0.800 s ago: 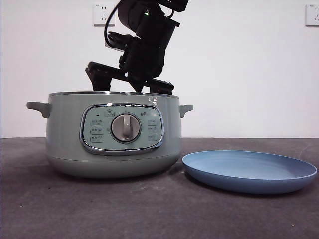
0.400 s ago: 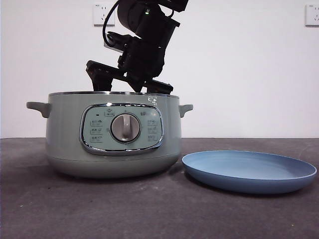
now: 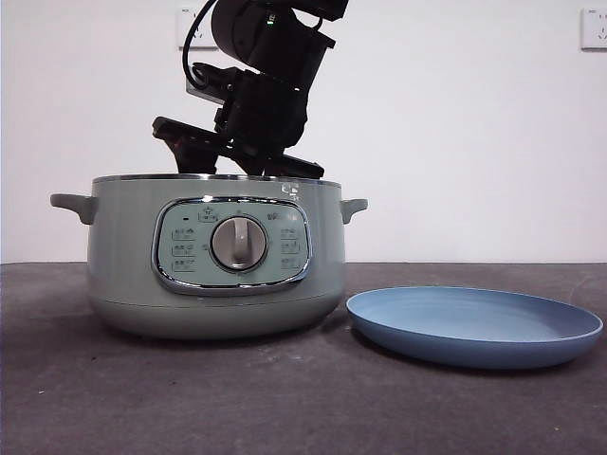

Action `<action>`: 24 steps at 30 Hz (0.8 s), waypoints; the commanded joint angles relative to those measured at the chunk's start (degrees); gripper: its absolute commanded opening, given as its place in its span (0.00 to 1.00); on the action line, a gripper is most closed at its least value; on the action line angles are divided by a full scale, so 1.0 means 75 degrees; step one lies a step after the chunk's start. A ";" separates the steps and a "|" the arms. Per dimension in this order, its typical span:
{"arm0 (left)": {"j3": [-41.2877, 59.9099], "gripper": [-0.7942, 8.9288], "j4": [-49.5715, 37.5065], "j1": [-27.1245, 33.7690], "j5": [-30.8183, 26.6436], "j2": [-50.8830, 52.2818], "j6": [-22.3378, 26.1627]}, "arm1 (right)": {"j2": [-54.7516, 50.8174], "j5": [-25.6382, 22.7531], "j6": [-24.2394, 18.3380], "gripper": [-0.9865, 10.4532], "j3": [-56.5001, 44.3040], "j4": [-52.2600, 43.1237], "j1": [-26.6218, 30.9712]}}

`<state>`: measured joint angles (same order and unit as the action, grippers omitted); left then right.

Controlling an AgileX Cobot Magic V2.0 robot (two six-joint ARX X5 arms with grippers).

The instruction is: Take the potato out from the steamer,put the potato on the plate,close the lid

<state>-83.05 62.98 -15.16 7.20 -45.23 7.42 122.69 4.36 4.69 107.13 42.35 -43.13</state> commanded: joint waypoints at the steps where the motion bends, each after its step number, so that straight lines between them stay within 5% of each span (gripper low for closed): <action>1: -0.0125 0.07 -0.0271 0.0017 0.0067 0.0096 -0.0017 | 0.0157 -0.0035 -0.0006 0.27 -0.0020 0.0003 -0.0015; 6: -0.0125 0.07 -0.0242 0.0017 0.0067 0.0096 -0.0015 | 0.0157 -0.0026 -0.0026 0.07 -0.0020 -0.0204 -0.0017; 16: -0.0125 0.07 -0.0262 0.0017 0.0073 0.0085 0.0015 | -0.0871 -0.0114 -0.0175 0.07 -0.0017 -0.0265 0.0000; 24: -0.0125 0.07 -0.0423 0.0017 0.0099 -0.0047 0.0017 | -0.2707 -0.0973 -0.0641 0.07 -0.0017 0.0761 0.0192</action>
<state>-83.05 62.98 -15.16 7.35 -45.95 7.44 102.67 -2.55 0.78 107.13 47.53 -41.95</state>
